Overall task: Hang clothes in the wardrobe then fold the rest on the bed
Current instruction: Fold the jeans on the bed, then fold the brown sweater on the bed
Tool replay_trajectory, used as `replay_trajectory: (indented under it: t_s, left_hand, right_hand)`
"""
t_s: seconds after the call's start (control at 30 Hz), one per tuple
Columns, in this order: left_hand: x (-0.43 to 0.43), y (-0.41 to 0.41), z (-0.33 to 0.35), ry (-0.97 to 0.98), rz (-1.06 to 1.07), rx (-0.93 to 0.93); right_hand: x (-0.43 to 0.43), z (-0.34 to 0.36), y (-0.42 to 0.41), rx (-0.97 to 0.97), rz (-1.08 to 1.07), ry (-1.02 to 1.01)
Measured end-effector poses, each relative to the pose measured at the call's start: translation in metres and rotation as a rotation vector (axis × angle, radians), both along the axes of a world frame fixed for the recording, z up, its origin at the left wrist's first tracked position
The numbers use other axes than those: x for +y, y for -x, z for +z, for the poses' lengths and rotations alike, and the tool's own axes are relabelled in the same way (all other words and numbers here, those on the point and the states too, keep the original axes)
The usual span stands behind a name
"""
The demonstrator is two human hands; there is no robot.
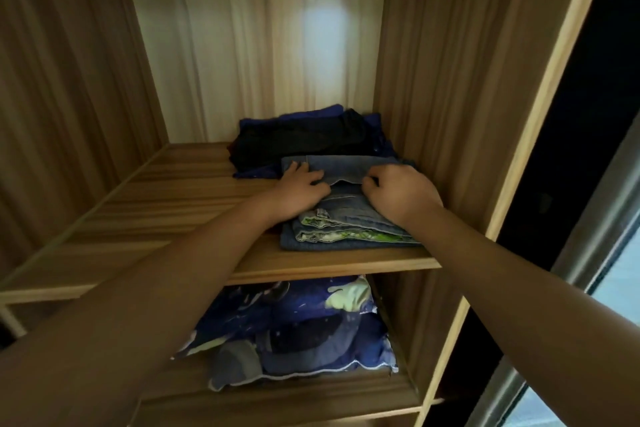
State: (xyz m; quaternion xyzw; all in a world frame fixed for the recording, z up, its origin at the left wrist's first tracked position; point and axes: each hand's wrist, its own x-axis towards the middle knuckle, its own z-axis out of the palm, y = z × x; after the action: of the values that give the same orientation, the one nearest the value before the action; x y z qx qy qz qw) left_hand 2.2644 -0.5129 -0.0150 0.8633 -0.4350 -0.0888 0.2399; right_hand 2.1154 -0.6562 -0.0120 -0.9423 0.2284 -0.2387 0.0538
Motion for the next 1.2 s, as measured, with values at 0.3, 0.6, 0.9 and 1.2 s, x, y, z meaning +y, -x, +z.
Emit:
replay_trajectory:
  t_s: [0.3,0.6,0.9,1.2]
  left_hand:
    - [0.120,0.078,0.017,0.258,-0.086,-0.081]
    - [0.194,0.137,-0.036,-0.039,-0.070,0.055]
    - [0.156,0.195,-0.113,-0.316,-0.180,-0.021]
    - [0.023,0.285,-0.147,-0.353,-0.589,-0.020]
  right_hand:
    - [0.066,0.018,0.080,-0.153,0.261,-0.039]
    - [0.113,-0.021,0.142,0.327,0.417,-0.265]
    - [0.101,-0.099,0.222,0.618,0.258,-0.391]
    - [0.049,-0.134,0.342,0.615,-0.164,-0.556]
